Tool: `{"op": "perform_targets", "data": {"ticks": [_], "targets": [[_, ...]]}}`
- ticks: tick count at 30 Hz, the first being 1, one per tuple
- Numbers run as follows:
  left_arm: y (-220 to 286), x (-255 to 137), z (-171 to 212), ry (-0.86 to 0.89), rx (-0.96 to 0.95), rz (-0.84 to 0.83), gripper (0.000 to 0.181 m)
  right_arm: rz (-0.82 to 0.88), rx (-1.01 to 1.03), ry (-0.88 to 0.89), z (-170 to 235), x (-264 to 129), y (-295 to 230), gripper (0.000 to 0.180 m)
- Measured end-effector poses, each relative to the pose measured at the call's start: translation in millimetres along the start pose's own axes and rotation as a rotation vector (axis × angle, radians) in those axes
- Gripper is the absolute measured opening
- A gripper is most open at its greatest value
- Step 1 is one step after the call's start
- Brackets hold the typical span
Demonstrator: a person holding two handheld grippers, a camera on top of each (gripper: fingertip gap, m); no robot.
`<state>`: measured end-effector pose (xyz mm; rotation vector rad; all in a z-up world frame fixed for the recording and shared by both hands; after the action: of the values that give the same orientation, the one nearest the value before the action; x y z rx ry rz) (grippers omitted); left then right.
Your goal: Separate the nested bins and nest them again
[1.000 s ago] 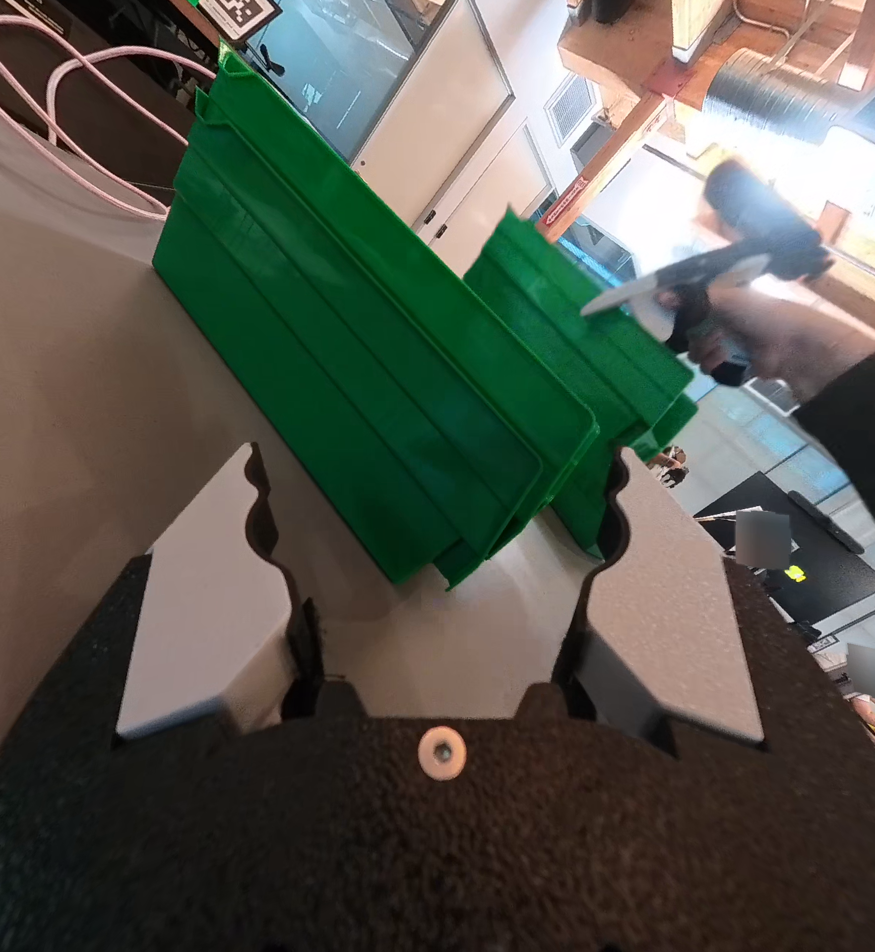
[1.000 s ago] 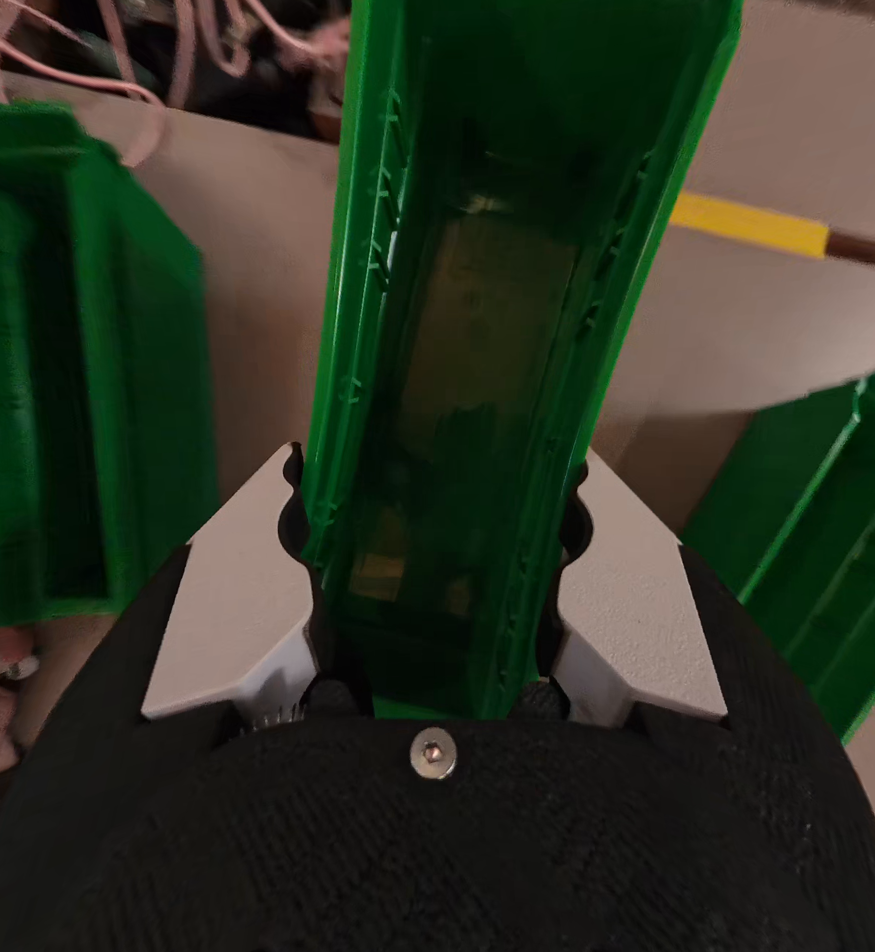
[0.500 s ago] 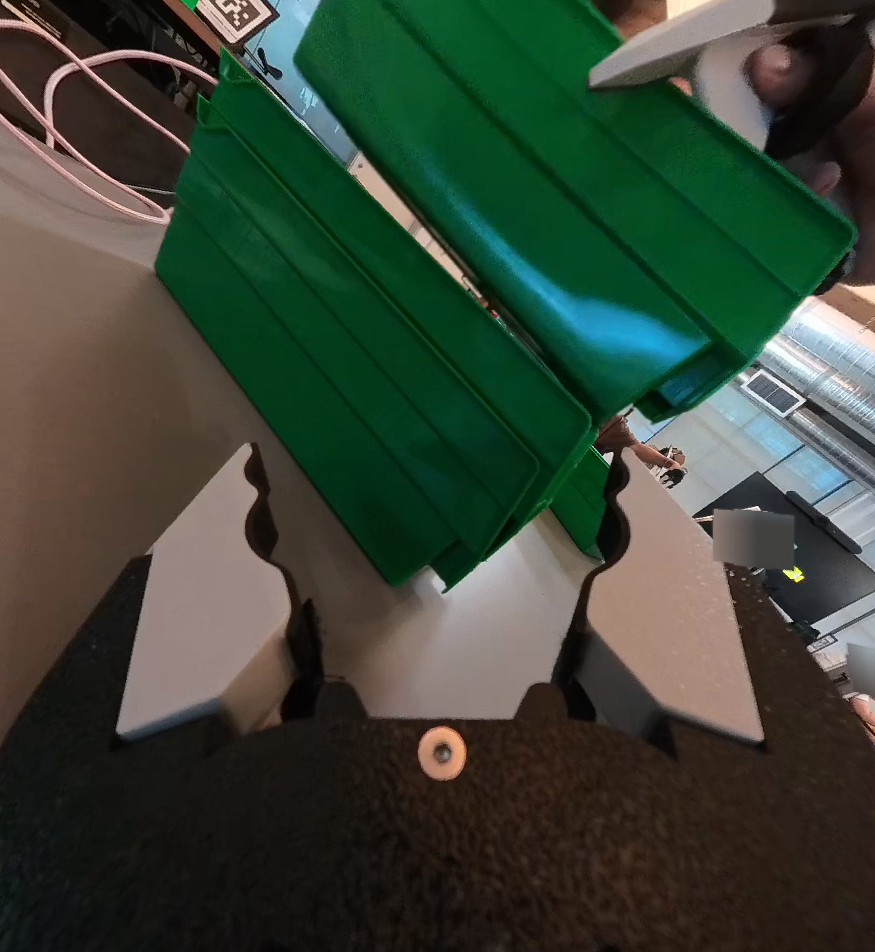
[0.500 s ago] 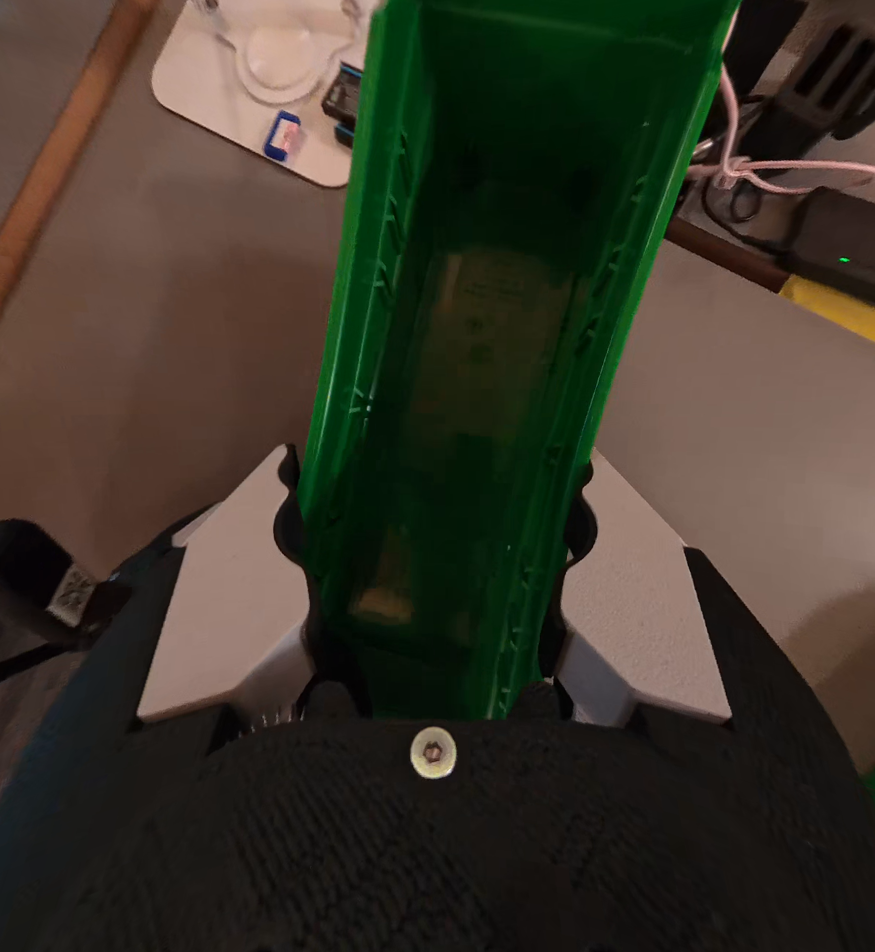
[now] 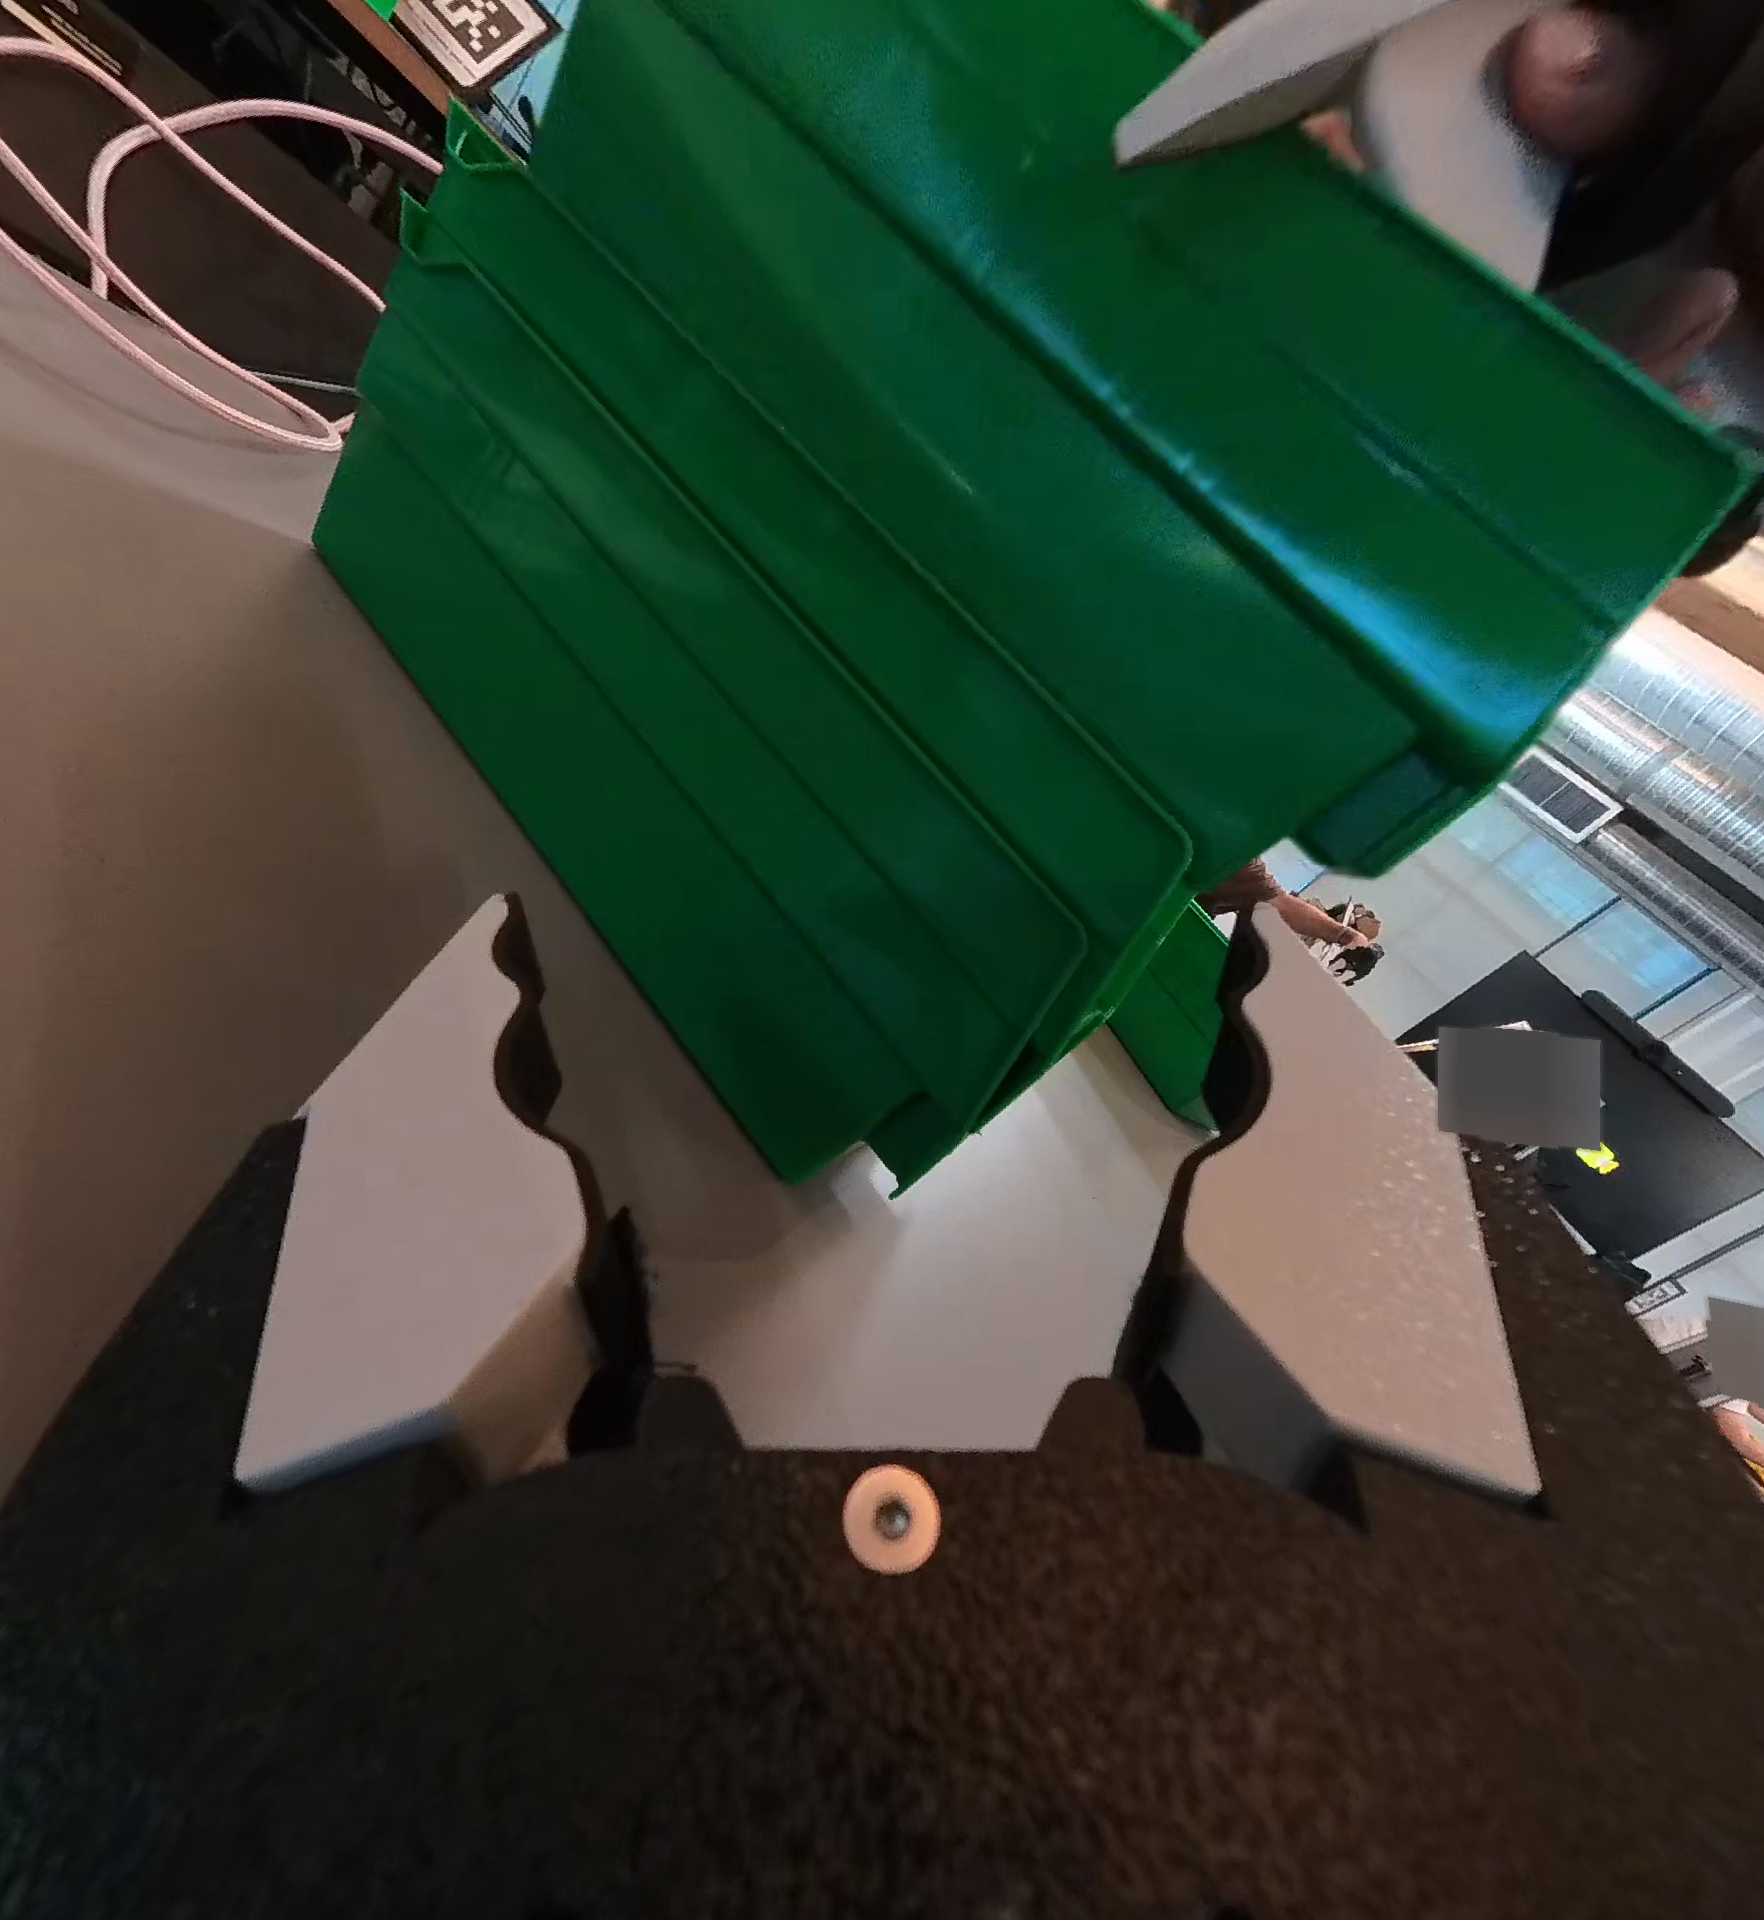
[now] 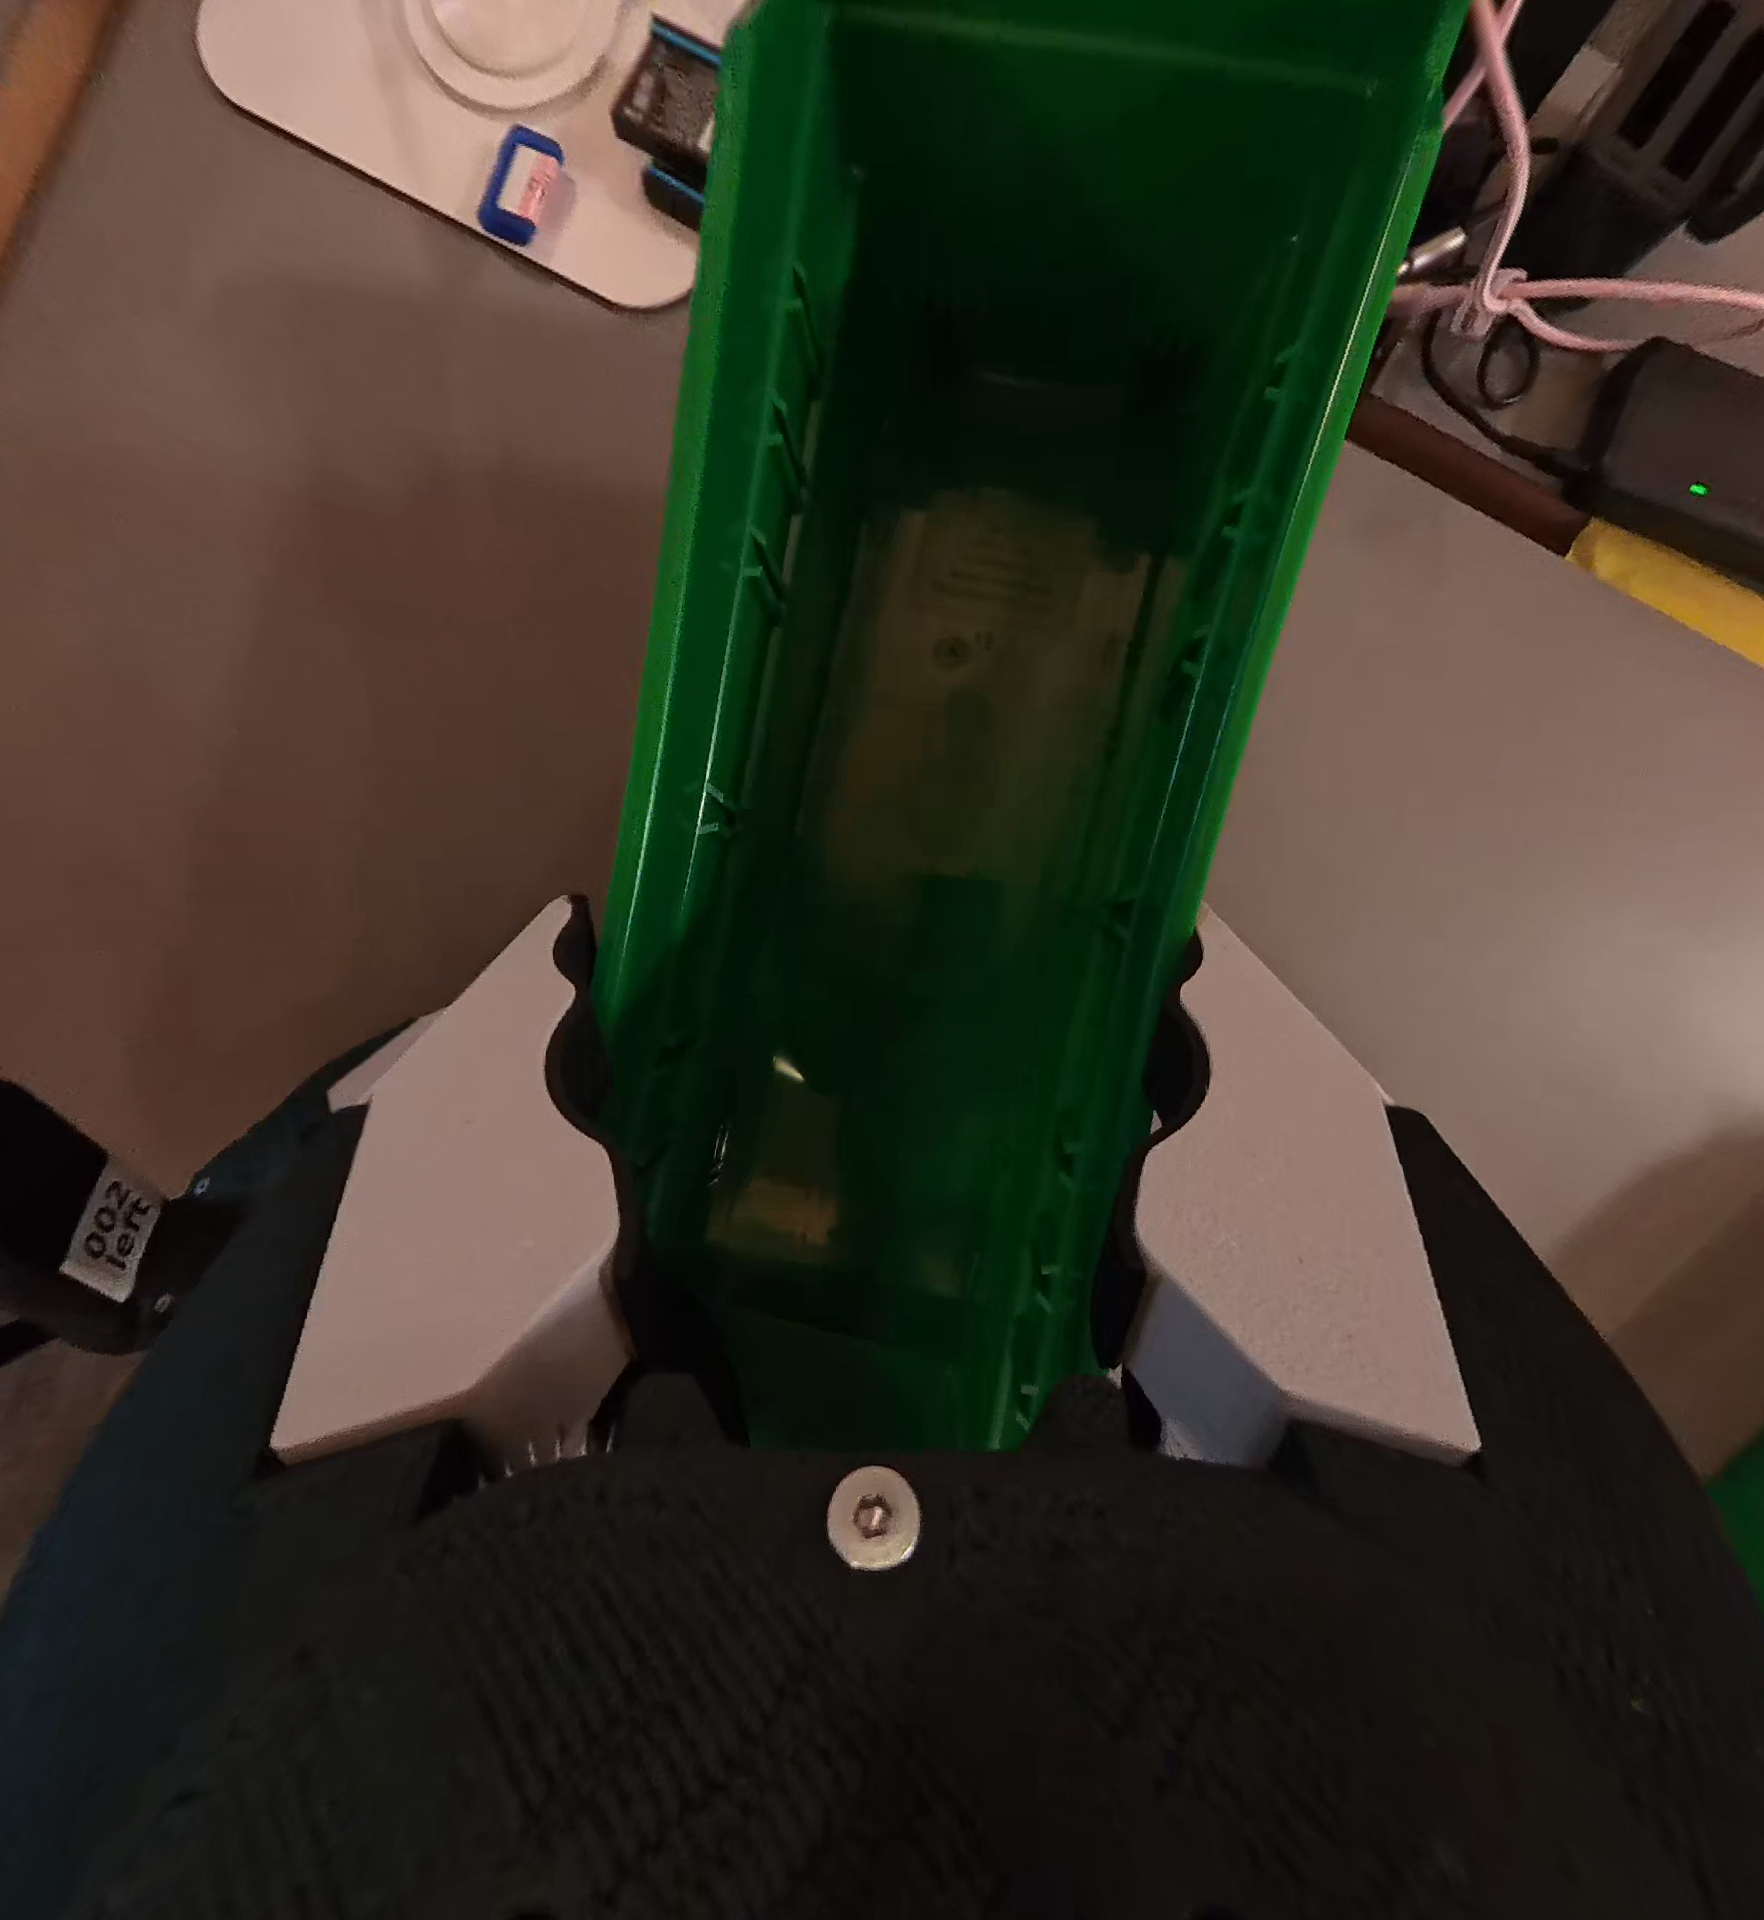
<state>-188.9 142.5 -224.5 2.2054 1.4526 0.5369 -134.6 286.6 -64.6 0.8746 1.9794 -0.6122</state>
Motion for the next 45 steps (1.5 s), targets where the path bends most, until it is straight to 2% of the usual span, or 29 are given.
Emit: {"op": "perform_targets", "data": {"ticks": [6, 9, 16, 20, 23, 27, 32, 36, 40, 45], "targets": [[0, 0, 0, 0.000, 0.000, 0.000, 0.127, -0.041, 0.056, -0.024, 20, 40, 9, 0.111], [0, 0, 0, 0.000, 0.000, 0.000, 0.127, -0.067, 0.087, 0.020, 22, 55, 12, 0.114], [0, 0, 0, 0.002, 0.002, 0.002, 0.127, -0.062, 0.016, 0.064, 21, 51, 18, 0.134], [1, 0, 0, 0.002, 0.001, 0.005, 0.127, -0.016, -0.091, 0.190, 4, 15, 39, 0.134], [1, 0, 0, 0.001, 0.000, 0.004, 0.127, 0.068, -0.116, 0.251, -7, -25, 84, 0.135], [0, 0, 0, 0.002, 0.001, 0.001, 0.127, 0.189, 0.003, 0.247, 0, -73, 184, 0.139], [0, 0, 0, 0.000, 0.003, -0.005, 0.127, 0.262, 0.280, 0.141, 61, -95, 325, 0.147], [-1, 1, 0, -0.008, 0.006, -0.014, 0.127, 0.188, 0.448, 0.108, 110, -84, 381, 0.146], [-1, 1, 0, -0.006, 0.005, -0.015, 0.126, 0.095, 0.407, 0.122, 110, -68, 364, 0.141], [-1, 1, 0, 0.002, 0.001, -0.008, 0.126, -0.082, 0.184, 0.111, 72, -54, 268, 0.119]]}}
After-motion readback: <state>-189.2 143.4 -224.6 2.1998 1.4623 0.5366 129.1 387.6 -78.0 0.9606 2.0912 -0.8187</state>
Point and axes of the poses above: each gripper's, where its closed fingertips meet, x out along the fingers, z out of its underside, y = z × x across the jaws, the point moved 6 cm from there along -x, back along the fingers, and after that the axes turned 8 degrees about x, right-handed, at the moved point
